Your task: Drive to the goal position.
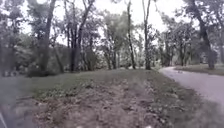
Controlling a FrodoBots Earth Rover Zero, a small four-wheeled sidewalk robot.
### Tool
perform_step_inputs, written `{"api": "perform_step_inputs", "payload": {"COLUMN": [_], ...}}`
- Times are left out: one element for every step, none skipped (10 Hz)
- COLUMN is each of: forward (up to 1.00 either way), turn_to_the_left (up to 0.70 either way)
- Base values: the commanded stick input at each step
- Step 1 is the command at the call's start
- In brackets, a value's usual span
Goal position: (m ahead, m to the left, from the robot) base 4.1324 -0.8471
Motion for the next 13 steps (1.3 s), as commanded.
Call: {"api": "perform_step_inputs", "payload": {"forward": [0.68,0.68,0.69,0.69,0.69,0.69,0.69,0.69,0.69,0.69,0.69,0.69,0.68], "turn_to_the_left": [0.00,0.00,0.00,0.00,0.00,0.00,0.00,0.01,0.02,0.03,0.04,0.06,0.10]}}
